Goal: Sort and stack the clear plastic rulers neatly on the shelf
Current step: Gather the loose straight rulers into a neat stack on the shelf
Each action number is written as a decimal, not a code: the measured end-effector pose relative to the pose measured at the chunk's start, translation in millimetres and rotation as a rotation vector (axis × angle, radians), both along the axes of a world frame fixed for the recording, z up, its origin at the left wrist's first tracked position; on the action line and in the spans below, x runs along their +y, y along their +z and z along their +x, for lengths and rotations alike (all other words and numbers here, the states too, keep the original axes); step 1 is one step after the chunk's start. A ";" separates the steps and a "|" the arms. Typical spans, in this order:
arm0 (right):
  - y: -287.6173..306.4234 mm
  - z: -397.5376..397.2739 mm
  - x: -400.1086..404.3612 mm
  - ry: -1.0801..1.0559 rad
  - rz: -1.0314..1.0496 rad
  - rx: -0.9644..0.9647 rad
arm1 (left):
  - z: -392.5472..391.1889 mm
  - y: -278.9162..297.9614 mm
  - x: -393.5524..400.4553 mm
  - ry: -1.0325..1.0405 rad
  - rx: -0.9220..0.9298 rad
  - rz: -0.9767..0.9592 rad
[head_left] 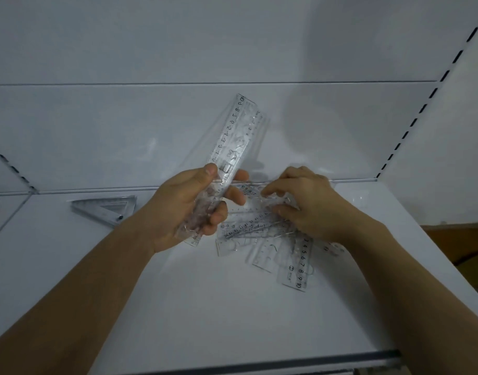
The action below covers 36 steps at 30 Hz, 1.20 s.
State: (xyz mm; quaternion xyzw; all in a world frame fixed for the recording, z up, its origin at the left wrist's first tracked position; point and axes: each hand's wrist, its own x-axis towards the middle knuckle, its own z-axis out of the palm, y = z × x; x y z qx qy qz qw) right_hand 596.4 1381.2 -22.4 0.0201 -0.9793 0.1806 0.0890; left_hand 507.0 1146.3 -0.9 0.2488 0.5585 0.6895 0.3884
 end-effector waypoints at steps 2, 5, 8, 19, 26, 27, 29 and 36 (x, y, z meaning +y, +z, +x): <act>2.3 0.2 2.2 -0.018 -0.037 0.095 | 3.2 1.0 1.0 0.010 0.054 -0.014; 8.0 2.5 12.4 -0.172 -0.034 0.330 | 10.0 2.9 4.1 -0.003 0.031 0.011; 15.8 5.6 18.5 -0.328 -0.111 0.473 | 14.1 3.5 5.7 -0.016 0.017 0.009; 57.0 6.3 -21.0 -0.247 -1.117 0.141 | 23.3 -1.9 12.7 -0.064 0.114 -0.067; 58.1 -12.2 -25.9 -0.290 -1.105 0.184 | 20.3 1.0 10.3 -0.024 0.038 -0.024; 57.7 -13.5 -26.0 -0.297 -1.125 0.200 | 19.9 2.5 9.1 -0.034 0.009 -0.009; 56.0 -17.1 -26.1 -0.299 -1.130 0.199 | 19.7 3.8 7.3 -0.047 0.039 -0.022; 45.1 -24.1 -29.6 -0.310 -1.163 0.200 | 15.2 -0.6 8.9 0.090 0.128 -0.074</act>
